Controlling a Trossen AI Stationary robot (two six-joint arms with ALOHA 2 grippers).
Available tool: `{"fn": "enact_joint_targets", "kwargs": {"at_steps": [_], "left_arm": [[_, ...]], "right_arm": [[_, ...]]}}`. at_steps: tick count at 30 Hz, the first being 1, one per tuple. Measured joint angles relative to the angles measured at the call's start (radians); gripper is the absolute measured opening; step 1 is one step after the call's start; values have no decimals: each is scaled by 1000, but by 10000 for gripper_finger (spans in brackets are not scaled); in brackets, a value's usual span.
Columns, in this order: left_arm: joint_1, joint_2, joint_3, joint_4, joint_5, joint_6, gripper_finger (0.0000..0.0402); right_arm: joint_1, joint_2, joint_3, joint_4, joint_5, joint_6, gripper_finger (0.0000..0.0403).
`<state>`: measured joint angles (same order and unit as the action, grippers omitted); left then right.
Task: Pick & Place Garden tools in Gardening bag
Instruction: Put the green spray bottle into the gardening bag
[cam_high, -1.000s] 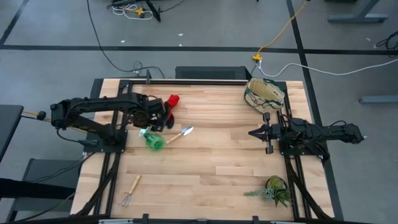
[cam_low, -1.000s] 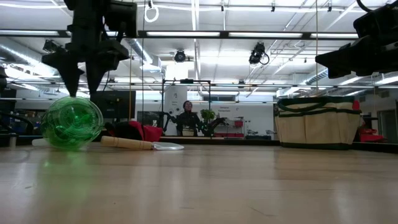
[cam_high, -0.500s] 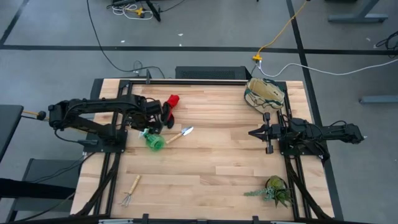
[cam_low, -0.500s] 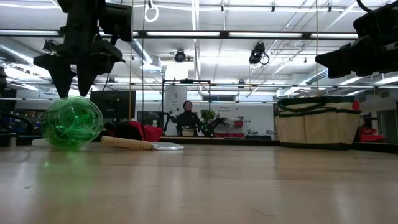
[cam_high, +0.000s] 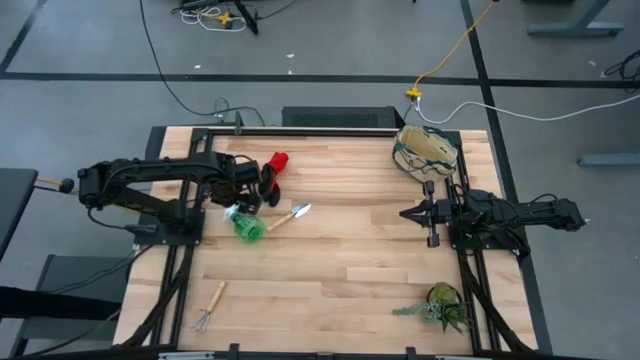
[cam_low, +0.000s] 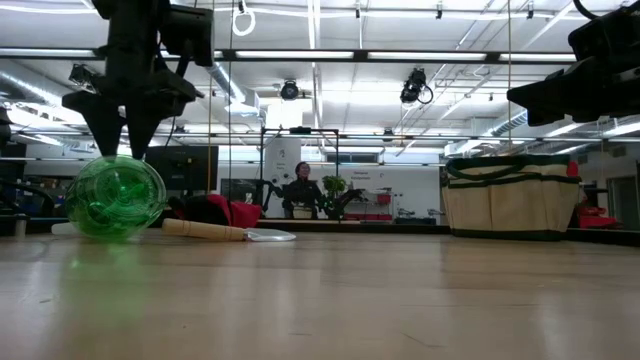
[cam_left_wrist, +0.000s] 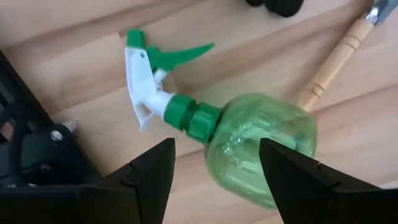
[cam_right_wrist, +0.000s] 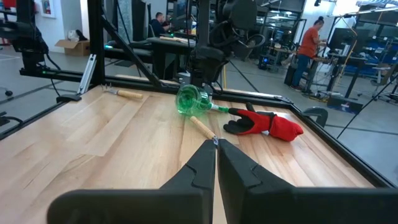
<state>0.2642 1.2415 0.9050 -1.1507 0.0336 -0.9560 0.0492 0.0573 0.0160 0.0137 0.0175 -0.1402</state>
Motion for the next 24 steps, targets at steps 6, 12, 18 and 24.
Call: {"fn": "enact_joint_targets", "kwargs": {"at_steps": [6,12,18,24], "left_arm": [[0,0,0,37,-45,20,241],[0,0,0,56,-50,52,241],[0,0,0,56,-60,53,241],[0,0,0,56,-60,52,241]], "right_arm": [[0,0,0,0,0,0,23],[0,0,0,0,0,0,23],[0,0,0,0,0,0,23],[0,0,0,0,0,0,23]]}}
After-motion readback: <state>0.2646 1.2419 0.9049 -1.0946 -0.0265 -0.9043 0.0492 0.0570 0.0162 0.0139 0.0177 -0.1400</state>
